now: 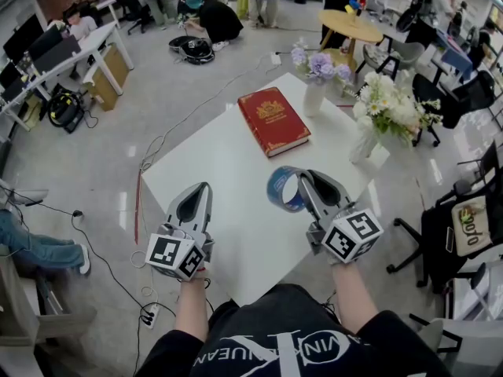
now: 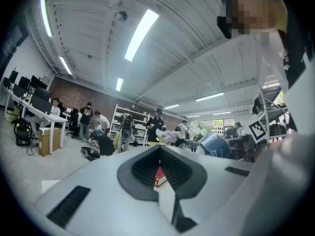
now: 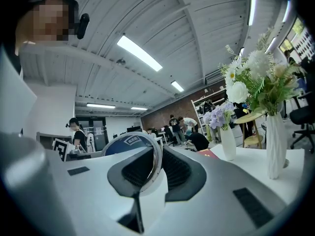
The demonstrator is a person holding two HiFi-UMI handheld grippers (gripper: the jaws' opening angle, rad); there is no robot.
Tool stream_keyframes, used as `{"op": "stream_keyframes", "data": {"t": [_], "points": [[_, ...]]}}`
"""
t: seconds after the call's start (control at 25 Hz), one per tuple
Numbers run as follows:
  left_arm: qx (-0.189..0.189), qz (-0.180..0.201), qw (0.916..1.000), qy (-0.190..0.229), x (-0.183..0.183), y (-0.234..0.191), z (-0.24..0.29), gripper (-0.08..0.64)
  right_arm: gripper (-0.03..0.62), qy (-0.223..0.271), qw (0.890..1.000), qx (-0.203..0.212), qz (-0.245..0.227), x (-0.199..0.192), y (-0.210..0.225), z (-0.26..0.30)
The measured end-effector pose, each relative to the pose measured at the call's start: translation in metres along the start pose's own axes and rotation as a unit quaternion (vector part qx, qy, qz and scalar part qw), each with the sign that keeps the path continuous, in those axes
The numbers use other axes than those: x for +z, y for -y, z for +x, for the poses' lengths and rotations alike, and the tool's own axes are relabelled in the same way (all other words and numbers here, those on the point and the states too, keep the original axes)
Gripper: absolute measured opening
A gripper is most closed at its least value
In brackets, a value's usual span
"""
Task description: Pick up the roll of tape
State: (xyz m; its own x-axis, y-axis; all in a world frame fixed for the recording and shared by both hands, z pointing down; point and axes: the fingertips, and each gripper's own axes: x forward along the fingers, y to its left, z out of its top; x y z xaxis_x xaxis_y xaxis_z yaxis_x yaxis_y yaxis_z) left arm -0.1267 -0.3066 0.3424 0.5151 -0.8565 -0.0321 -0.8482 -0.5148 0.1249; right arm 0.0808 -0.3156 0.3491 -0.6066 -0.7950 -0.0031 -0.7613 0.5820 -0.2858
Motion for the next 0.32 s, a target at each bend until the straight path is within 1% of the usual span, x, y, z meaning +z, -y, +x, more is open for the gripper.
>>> {"op": "stream_keyframes", "data": {"t": [0.32], "points": [[0.002, -0.005, 1.0, 0.0, 0.0003, -0.0007, 0.0001, 0.002, 0.071, 0.003, 1.0, 0.007, -0.001, -0.0005, 0.0001, 0.0016]]}}
